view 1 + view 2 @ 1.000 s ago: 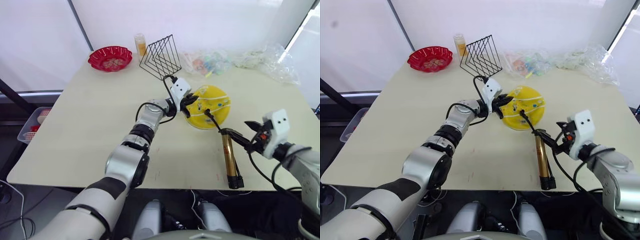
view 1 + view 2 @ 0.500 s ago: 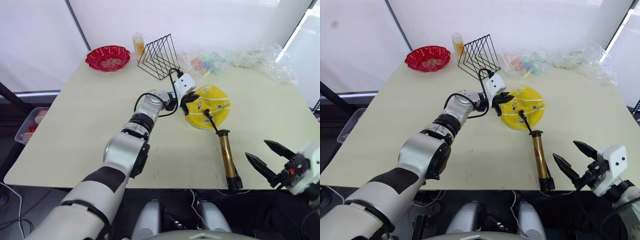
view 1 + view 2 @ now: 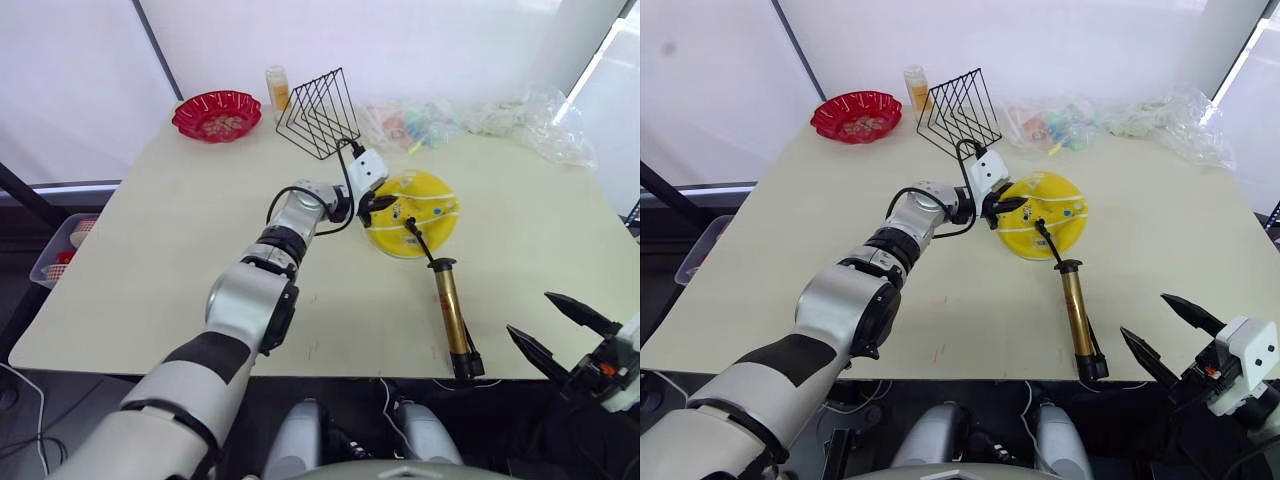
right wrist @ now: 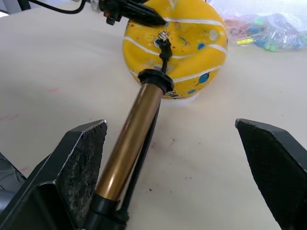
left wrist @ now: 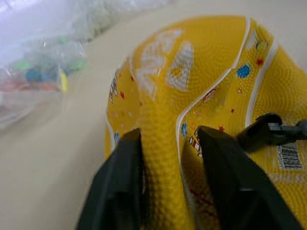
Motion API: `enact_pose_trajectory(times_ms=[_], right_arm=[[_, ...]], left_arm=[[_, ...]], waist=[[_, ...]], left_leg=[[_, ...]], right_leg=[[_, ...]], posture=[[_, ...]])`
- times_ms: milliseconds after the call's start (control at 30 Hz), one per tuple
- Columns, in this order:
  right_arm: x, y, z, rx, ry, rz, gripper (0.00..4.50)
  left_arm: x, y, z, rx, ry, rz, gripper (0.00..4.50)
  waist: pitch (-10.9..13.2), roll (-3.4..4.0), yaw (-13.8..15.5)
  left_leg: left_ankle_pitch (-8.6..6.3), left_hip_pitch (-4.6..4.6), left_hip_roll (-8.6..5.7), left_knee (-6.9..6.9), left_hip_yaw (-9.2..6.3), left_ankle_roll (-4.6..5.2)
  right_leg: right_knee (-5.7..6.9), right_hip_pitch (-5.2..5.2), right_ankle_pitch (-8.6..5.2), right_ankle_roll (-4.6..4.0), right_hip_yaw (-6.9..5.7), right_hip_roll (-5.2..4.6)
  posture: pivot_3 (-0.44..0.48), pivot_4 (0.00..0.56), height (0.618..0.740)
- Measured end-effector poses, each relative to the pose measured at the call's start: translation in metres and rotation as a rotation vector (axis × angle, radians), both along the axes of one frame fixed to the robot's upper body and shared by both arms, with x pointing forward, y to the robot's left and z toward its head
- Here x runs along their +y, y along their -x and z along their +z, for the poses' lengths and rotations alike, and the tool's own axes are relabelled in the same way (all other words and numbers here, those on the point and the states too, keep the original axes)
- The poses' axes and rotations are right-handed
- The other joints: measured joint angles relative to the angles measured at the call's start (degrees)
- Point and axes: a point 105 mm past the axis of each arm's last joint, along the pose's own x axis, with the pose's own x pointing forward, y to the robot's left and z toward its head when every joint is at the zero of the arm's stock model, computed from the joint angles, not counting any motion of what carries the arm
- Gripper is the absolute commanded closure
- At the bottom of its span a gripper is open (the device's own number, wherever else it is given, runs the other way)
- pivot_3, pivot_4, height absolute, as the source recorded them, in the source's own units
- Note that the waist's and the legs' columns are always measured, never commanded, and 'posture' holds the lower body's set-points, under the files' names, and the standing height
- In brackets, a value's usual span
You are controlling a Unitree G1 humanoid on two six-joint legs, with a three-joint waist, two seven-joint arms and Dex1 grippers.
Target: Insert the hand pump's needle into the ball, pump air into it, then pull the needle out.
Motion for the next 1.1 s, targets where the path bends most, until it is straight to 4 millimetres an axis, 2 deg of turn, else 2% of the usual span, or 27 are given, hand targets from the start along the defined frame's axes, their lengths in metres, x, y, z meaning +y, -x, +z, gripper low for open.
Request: enact_pose_trajectory(times_ms=[100, 133, 200, 433, 600, 667, 767, 867, 900, 1000, 1067, 1100], right_arm=[[0.000, -0.001, -0.001, -0.005, 0.006, 0.009, 0.00], [0.000, -0.001, -0.001, -0.006, 0.005, 0.011, 0.00], [0.002, -0.002, -0.002, -0.003, 0.007, 0.024, 0.00], [0.005, -0.009, -0.005, -0.005, 0.004, 0.064, 0.00], [0.009, -0.008, -0.006, -0.009, 0.000, 0.086, 0.00], [0.008, -0.008, -0.008, -0.005, -0.002, 0.085, 0.00], [0.006, -0.007, -0.014, 0.013, -0.003, 0.076, 0.00], [0.005, -0.006, -0.016, 0.019, -0.004, 0.078, 0.00], [0.004, -0.006, -0.018, 0.026, -0.005, 0.073, 0.00], [0.001, -0.006, -0.020, 0.031, 0.000, 0.069, 0.00], [0.001, -0.006, -0.019, 0.026, 0.008, 0.078, 0.00], [-0.002, -0.005, -0.022, 0.037, 0.008, 0.075, 0.00]], left_arm=[[0.004, -0.001, 0.005, 0.015, 0.052, 0.001, 1.02], [0.005, -0.001, 0.006, 0.016, 0.063, 0.004, 0.56], [0.011, -0.003, 0.012, 0.018, 0.100, 0.008, 0.04], [0.026, -0.010, 0.065, -0.050, 0.272, 0.018, 0.04], [0.043, -0.010, 0.078, -0.059, 0.319, 0.009, 0.04], [0.058, -0.008, 0.081, -0.068, 0.323, -0.006, 0.04], [0.080, -0.004, 0.077, -0.070, 0.329, -0.018, 0.04], [0.095, 0.000, 0.063, -0.041, 0.330, -0.022, 0.04], [0.103, 0.003, 0.053, -0.018, 0.323, -0.022, 0.04], [0.111, 0.007, 0.043, 0.012, 0.330, -0.020, 0.04], [0.129, 0.016, 0.035, 0.003, 0.312, -0.020, 0.04], [0.146, 0.024, 0.021, 0.025, 0.299, 0.002, 0.04]], waist=[[0.1, 0.01, 0.0], [0.2, 0.02, 0.0], [0.4, 0.05, -0.1], [0.7, 0.04, -0.1], [0.7, 0.04, -0.2], [0.7, 0.04, -0.4], [0.7, 0.05, -0.6], [0.7, 0.05, -0.6], [0.7, 0.05, -0.6], [0.7, 0.03, -0.4], [0.7, 0.06, -0.7], [0.7, 0.08, -1.0]], left_leg=[[0.00, -0.01, -0.01, 0.00, 0.02, 0.00], [0.00, -0.01, 0.00, 0.00, 0.01, 0.00], [0.00, 0.00, 0.00, 0.00, 0.01, 0.00], [0.00, -0.01, -0.01, 0.04, 0.02, 0.00], [0.00, 0.00, -0.01, 0.04, 0.02, 0.00], [0.00, 0.03, -0.01, 0.05, 0.04, 0.00], [0.01, 0.10, -0.01, 0.06, 0.09, 0.00], [0.01, 0.11, 0.00, 0.09, 0.12, 0.00], [0.01, 0.11, 0.00, 0.10, 0.12, 0.00], [0.01, 0.09, 0.00, 0.13, 0.10, 0.00], [0.01, 0.19, 0.03, 0.09, 0.17, 0.00], [0.01, 0.23, 0.07, 0.06, 0.14, 0.00]], right_leg=[[0.00, -0.01, 0.00, 0.00, 0.02, 0.00], [0.00, -0.01, 0.00, -0.01, 0.02, 0.00], [0.02, -0.01, 0.00, -0.01, 0.02, 0.00], [0.06, -0.01, 0.01, -0.02, 0.02, 0.00], [0.11, -0.01, 0.05, -0.09, 0.02, 0.00], [0.15, -0.01, 0.14, -0.24, 0.05, 0.00], [0.21, -0.01, 0.14, -0.26, 0.11, 0.00], [0.26, -0.01, 0.15, -0.26, 0.15, 0.00], [0.26, -0.01, 0.15, -0.26, 0.15, 0.00], [0.27, -0.01, 0.15, -0.27, 0.14, 0.00], [0.29, 0.00, 0.15, -0.28, 0.28, 0.00], [0.30, -0.01, 0.15, -0.30, 0.35, 0.03]], posture=[[0.000, 0.150, 0.740], [0.000, 0.150, 0.740], [0.000, 0.150, 0.740], [0.000, 0.150, 0.740], [0.000, 0.150, 0.740], [0.000, 0.150, 0.740], [0.000, 0.150, 0.740], [0.000, 0.150, 0.740], [0.000, 0.150, 0.740], [0.000, 0.150, 0.740], [0.000, 0.150, 0.740], [0.000, 0.150, 0.740]])
